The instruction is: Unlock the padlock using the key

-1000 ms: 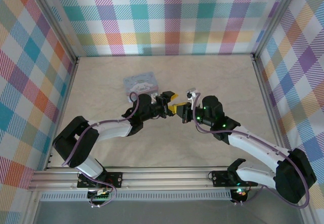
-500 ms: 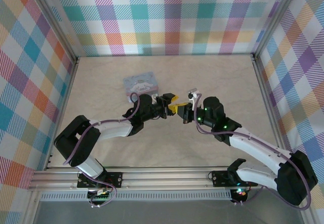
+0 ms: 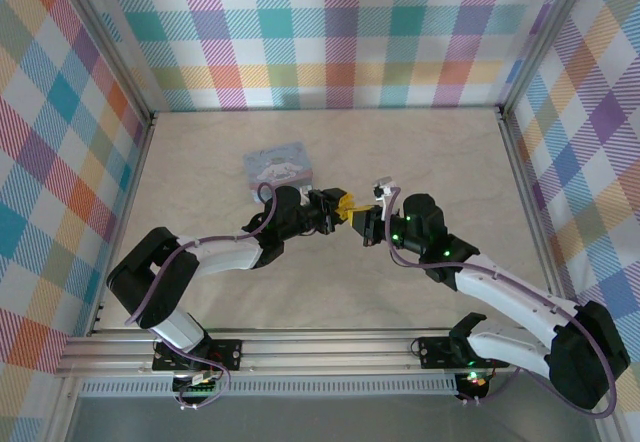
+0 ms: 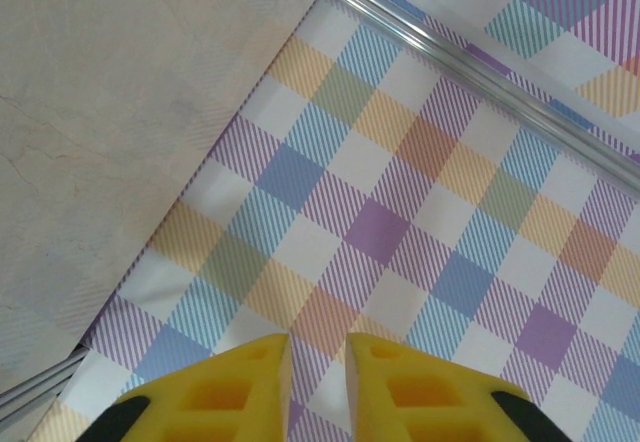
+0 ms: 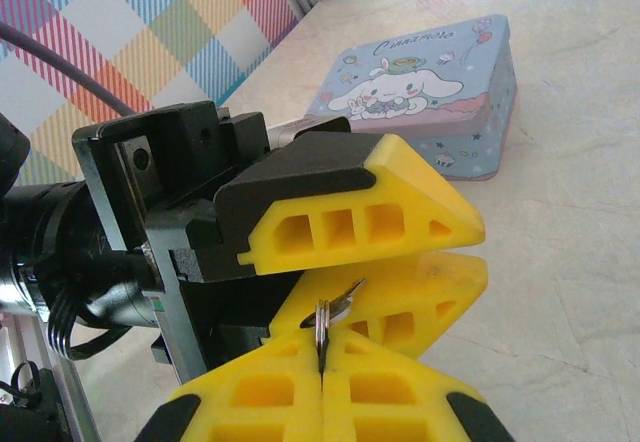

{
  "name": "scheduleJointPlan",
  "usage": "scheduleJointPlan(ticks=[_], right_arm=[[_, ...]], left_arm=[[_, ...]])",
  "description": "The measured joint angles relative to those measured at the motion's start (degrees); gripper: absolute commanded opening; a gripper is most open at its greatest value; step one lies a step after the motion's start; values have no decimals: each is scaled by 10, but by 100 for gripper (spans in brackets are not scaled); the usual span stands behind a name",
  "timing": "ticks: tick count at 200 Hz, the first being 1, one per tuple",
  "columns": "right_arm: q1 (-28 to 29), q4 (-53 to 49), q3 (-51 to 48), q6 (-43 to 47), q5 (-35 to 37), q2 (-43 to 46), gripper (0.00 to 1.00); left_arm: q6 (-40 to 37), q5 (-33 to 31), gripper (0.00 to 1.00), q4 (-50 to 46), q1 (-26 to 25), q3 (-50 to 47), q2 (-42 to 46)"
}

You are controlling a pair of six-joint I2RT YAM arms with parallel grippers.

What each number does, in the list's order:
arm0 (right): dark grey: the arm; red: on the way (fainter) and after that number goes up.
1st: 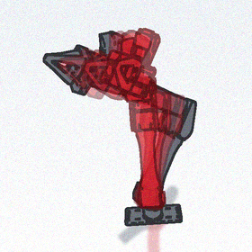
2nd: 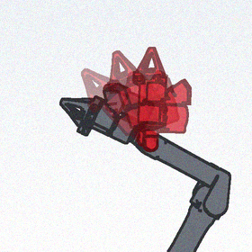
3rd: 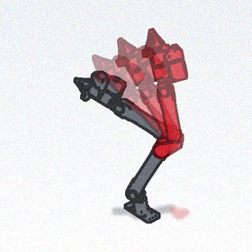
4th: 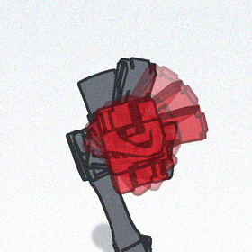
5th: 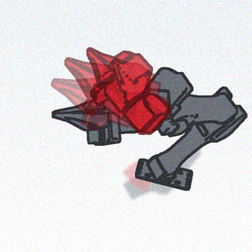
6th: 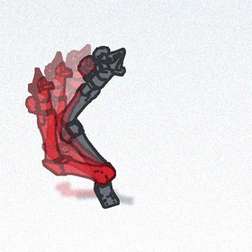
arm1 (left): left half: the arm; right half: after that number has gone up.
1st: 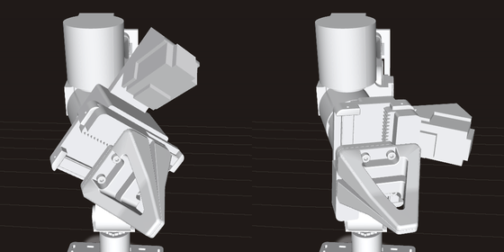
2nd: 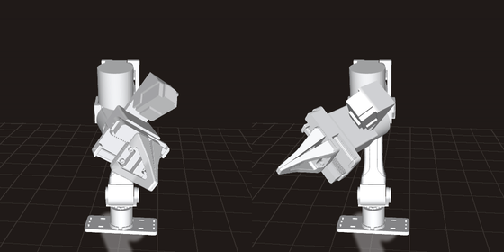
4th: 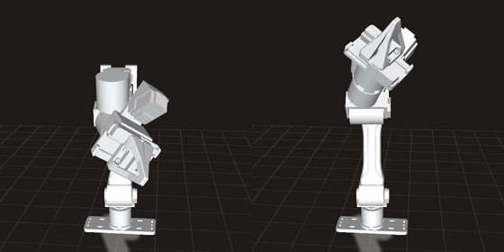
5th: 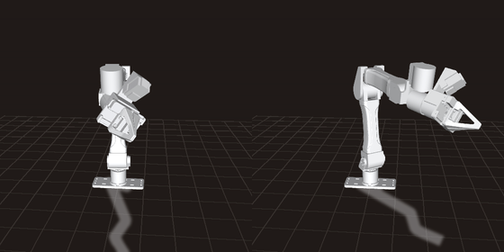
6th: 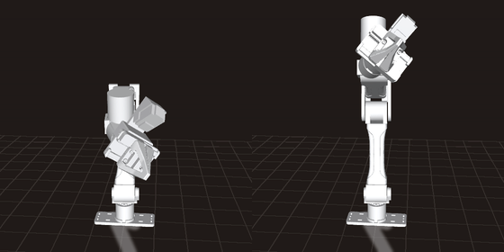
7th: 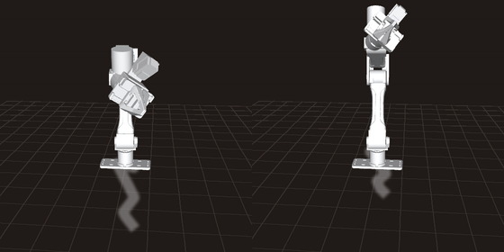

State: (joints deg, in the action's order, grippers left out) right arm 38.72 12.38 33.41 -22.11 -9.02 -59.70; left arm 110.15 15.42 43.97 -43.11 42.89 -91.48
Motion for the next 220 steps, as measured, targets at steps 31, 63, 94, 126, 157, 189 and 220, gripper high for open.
scheduleJointPlan(ticks=[31,63,94,126,157,189,220], right_arm=[[0,0,0,-2,7,7,0],[0,-4,-17,-9,22,28,0],[0,-9,-26,-12,30,45,0],[0,-11,-26,-13,30,45,11],[0,-21,-26,-14,30,47,32],[-6,-53,-26,-14,19,67,46],[-49,-57,-26,-36,-49,99,54]], left_arm=[[0,0,8,1,0,0,-5],[-1,2,3,6,-2,0,-7],[-7,0,0,8,-7,0,-7],[-30,0,0,5,-7,4,-7],[-67,-4,0,1,-7,16,-7],[-175,-16,0,-59,-7,44,11],[-353,-40,0,-168,-7,98,81]])
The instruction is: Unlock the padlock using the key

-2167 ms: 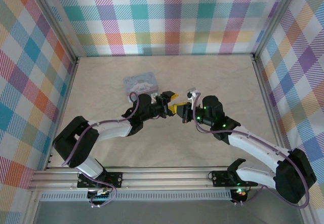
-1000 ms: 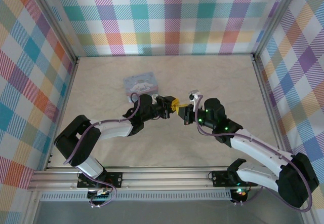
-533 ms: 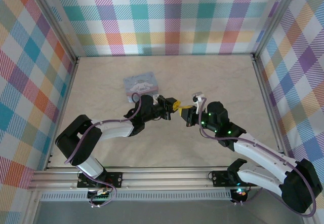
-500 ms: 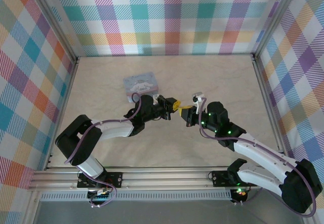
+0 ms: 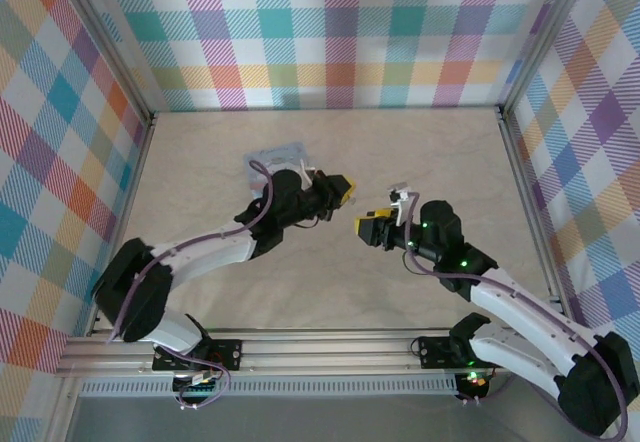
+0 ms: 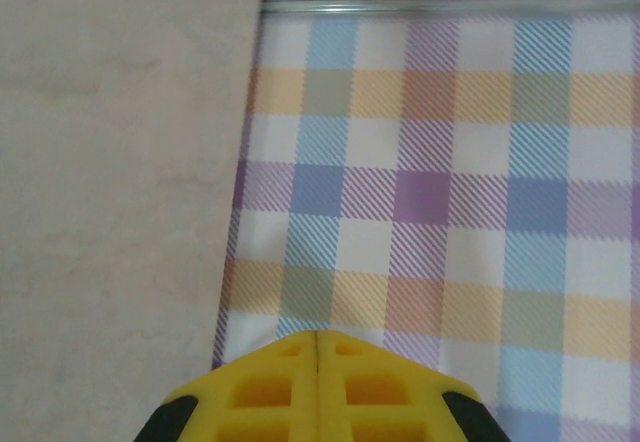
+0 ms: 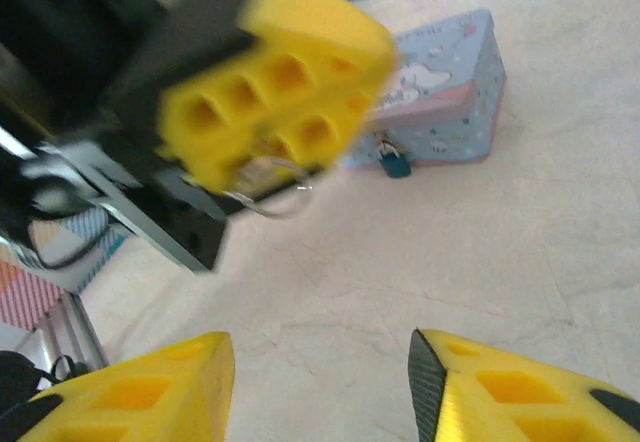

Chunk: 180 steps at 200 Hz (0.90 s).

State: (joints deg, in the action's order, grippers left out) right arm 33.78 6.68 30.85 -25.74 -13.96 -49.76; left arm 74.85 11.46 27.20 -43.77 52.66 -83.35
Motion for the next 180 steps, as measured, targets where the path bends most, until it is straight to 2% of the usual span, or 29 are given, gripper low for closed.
scheduleJointPlan(ticks=[26,56,77,99,136,180], right_arm=[[-73,58,-8,-67,-87,17,56],[-120,147,-14,-150,-166,11,58],[-122,218,-12,-203,-219,-4,62],[-122,280,-6,-243,-248,-17,62],[-106,342,14,-279,-253,-42,56],[-64,371,21,-291,-249,-85,51]], left_arm=[[-132,-18,0,-31,0,19,77],[-215,-18,0,-15,0,19,108],[-249,-10,0,-4,-1,18,106],[-273,-6,0,7,-8,18,106],[-296,0,0,18,-22,18,104],[-297,0,0,17,-23,19,94]])
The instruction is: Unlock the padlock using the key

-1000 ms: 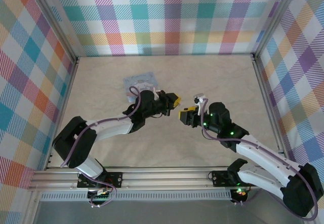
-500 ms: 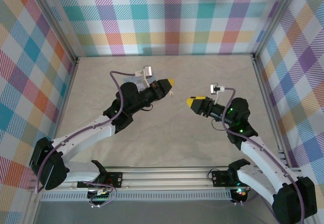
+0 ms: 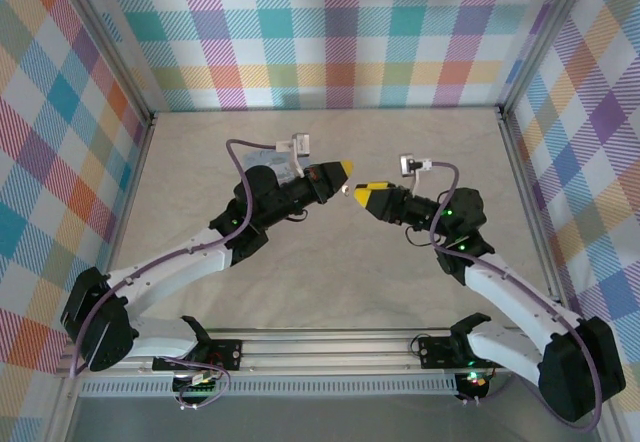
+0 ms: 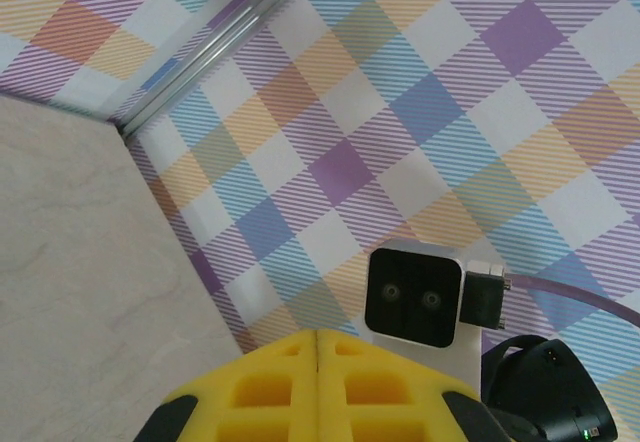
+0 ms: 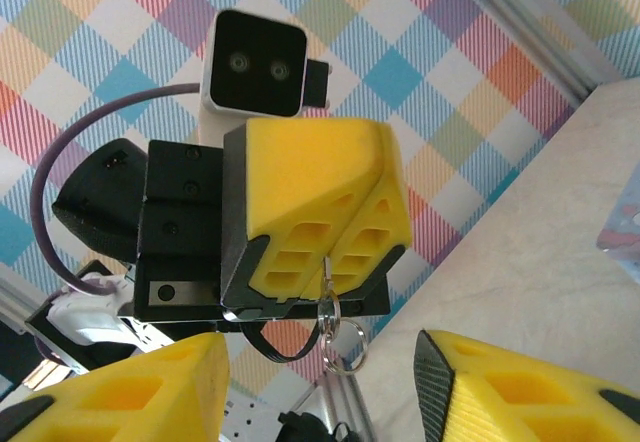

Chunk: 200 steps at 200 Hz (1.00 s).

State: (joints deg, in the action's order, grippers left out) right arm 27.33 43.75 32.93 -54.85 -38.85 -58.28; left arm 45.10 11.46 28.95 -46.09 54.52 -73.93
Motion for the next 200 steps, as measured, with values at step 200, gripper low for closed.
scheduleJointPlan(ticks=[200], right_arm=[[31,-14,22,0,24,-27,11]], left_arm=[[0,-2,0,-3,0,5,-4]])
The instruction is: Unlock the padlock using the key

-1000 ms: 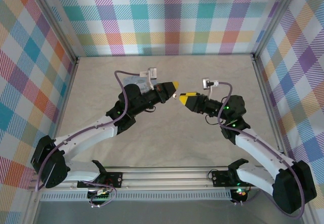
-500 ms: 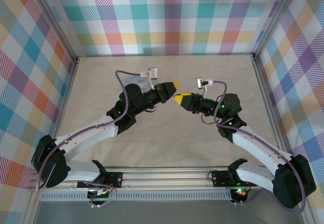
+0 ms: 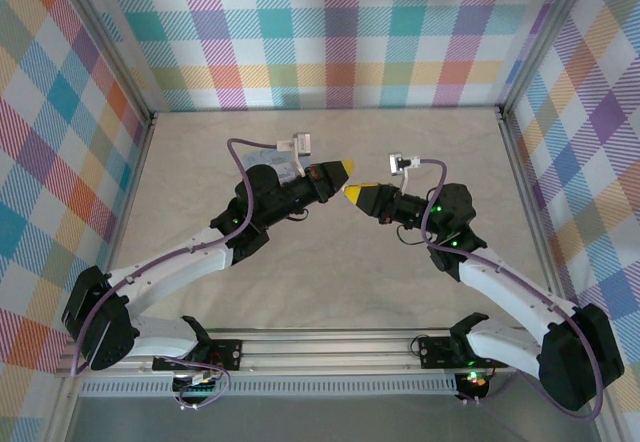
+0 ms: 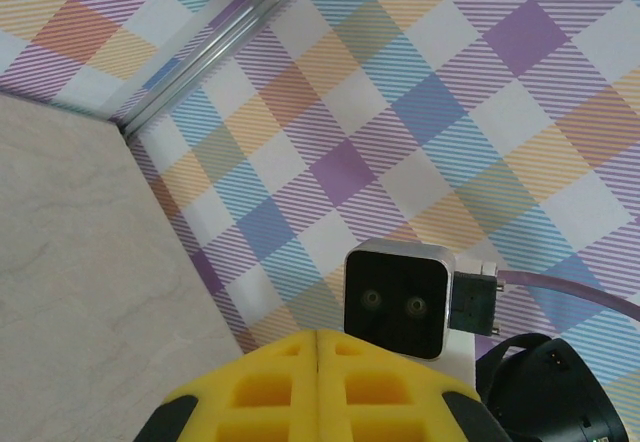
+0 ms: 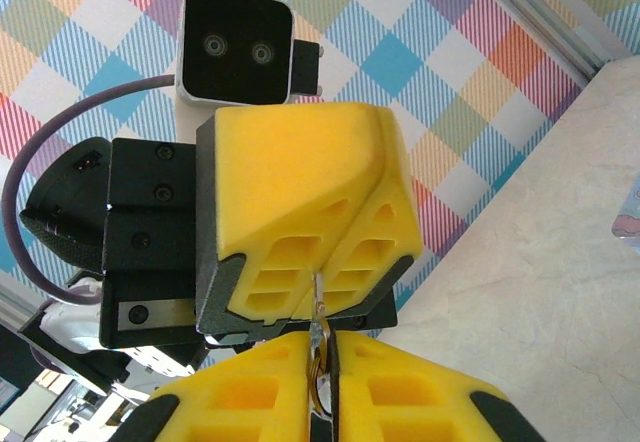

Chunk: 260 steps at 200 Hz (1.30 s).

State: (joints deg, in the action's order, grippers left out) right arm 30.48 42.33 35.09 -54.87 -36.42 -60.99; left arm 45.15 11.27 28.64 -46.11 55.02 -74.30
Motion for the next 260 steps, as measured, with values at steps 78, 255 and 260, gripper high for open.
scheduleJointPlan(ticks=[78,255,260], right_arm=[[0,-22,10,0,6,0,0],[4,-494,36,233,160,121,0],[4,-506,36,237,165,122,0]], left_arm=[[-2,-3,0,4,0,0,0],[-122,-178,100,-303,10,39,97],[-123,-182,100,-316,16,46,95]])
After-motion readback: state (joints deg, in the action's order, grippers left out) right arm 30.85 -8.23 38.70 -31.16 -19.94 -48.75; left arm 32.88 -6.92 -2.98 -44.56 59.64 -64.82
